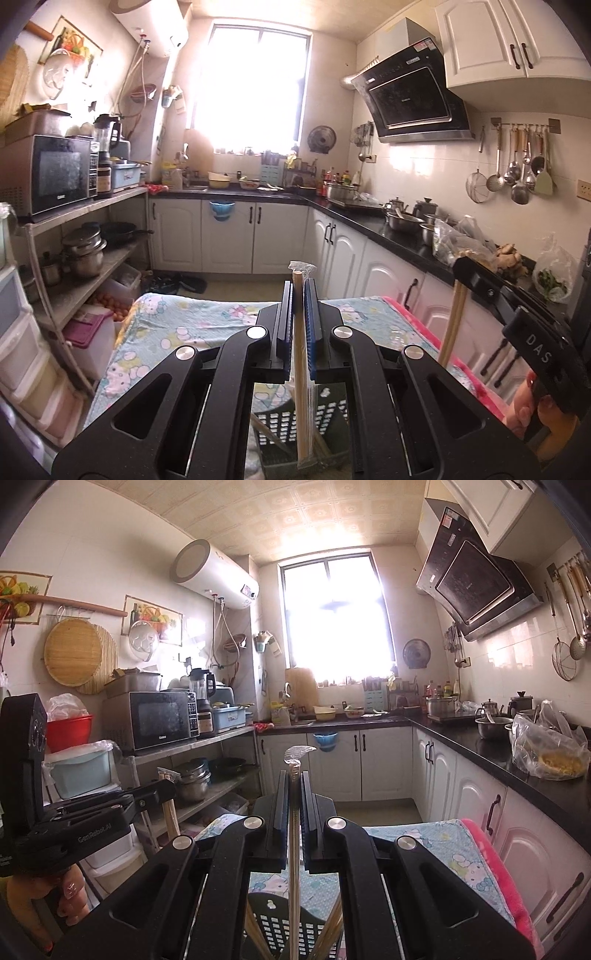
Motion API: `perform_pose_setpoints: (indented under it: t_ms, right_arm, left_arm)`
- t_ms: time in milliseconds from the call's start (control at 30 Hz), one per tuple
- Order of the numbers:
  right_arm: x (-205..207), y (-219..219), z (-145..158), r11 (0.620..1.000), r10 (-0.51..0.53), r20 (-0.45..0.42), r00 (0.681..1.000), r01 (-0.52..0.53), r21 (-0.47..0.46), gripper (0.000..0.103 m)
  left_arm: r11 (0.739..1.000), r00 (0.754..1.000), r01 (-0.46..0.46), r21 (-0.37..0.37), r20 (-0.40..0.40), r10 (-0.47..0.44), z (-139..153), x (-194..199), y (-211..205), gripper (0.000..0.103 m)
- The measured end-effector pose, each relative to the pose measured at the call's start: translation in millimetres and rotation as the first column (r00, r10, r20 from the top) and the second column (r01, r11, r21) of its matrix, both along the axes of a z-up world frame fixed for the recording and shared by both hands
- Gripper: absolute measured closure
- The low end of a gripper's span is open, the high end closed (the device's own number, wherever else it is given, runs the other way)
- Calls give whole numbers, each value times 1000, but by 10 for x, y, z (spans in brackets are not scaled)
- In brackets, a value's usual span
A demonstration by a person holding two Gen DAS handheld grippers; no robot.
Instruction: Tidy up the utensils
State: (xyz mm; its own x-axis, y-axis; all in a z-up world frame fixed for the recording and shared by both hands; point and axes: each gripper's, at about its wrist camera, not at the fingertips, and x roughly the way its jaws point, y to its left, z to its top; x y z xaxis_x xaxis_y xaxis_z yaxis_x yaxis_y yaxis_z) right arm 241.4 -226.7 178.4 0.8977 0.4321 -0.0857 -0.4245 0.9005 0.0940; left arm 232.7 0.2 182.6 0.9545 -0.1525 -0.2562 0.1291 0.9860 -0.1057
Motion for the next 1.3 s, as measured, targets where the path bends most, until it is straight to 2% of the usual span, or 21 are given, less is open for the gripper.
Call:
perform_pose_setpoints:
  t_ms: [500, 833, 1133, 1300]
  right_arm:
    - [189, 21, -276, 999, -29, -1, 1000, 29, 17, 97]
    - [296, 48, -236, 998, -22, 52, 998, 19, 58, 97]
    - [407, 217, -555, 999, -36, 30, 999, 37, -34, 97]
    - [435, 264, -717, 996, -63, -39, 997, 60, -67, 97]
  left_arm:
    - [996, 997, -70, -46, -21, 69, -322, 318, 135, 100]
    - [995, 993, -92, -47, -81, 88, -583, 434, 185, 100]
    - [995, 989, -84, -49, -125, 77, -770, 404, 181, 100]
    - [995, 987, -79, -57, -145, 70, -839, 381, 174, 100]
